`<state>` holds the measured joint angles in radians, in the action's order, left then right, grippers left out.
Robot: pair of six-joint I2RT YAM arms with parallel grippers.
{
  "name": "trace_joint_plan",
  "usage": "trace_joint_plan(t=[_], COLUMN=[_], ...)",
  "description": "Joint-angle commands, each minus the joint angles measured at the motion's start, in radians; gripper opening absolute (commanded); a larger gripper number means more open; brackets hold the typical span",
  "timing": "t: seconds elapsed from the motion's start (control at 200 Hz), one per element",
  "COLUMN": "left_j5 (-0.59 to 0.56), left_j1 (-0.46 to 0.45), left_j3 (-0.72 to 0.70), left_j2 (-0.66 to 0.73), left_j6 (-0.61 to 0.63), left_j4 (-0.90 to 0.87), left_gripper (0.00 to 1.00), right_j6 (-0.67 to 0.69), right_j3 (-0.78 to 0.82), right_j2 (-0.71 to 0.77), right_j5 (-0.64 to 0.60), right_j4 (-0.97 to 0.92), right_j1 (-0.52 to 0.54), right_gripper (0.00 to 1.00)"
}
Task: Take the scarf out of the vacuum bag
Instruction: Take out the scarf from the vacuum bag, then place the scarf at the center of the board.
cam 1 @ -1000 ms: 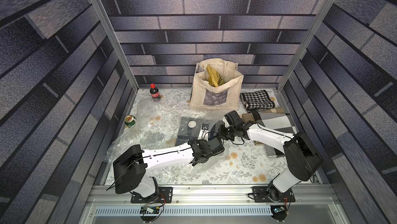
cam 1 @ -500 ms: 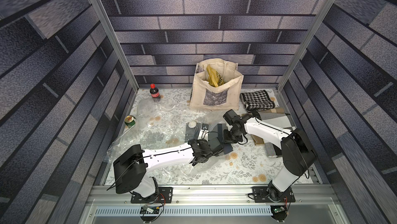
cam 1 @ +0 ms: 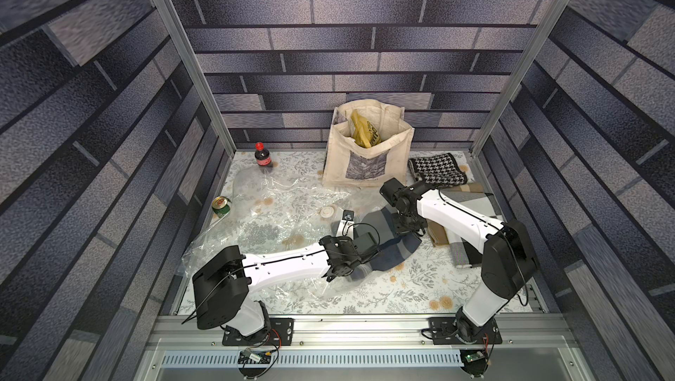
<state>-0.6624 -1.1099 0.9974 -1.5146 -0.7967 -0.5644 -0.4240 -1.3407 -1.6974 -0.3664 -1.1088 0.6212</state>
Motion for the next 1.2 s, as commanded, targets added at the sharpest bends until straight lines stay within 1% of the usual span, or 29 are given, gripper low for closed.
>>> trace_joint_plan(t=[0.0,0.175,0.336,0.416,0.621,0.931,1.197], left_j5=[-0.006,0.010,0.020,0.019,0.047,0.049,0.065], left_j1=[0.012,0.024,0.036,0.065,0.149,0.227,0.274], left_j3=[-0.013,-0.007,-0.006,0.005,-0.010,-0.051,-0.098], left_j2=[0.016,0.008,0.006,0.004,0.049,0.120,0.187], left_j6=[-0.003,0.013,0.035,0.045,0.084,0.095,0.098], left_j4=[-0.006,0.000,0.010,-0.017,-0.042,-0.097,-0.114], left_gripper=[0.00,0.00,0.00,0.00,0.00,0.00,0.00], right_j6=[0.027,0.048,0.071,0.076,0.089,0.122,0.148], right_j3=[-0.032,-0.025,-0.014,-0.008,0.019,0.034,-0.003], right_j2=[0.032,0.053,0.077,0.085,0.125,0.110,0.115], right_j5=[-0.169,-0.203,-0.190,-0.199,-0.195,-0.204,-0.241], right_j4=[-0.135,-0.140,-0.127,-0.128,-0.115,-0.090,-0.104], right_j1=[-0.012,-0.058,-0.121,-0.138,-0.197,-0.278,-0.330], right_gripper=[0.00,0.00,0.00,0.00,0.00,0.00,0.00])
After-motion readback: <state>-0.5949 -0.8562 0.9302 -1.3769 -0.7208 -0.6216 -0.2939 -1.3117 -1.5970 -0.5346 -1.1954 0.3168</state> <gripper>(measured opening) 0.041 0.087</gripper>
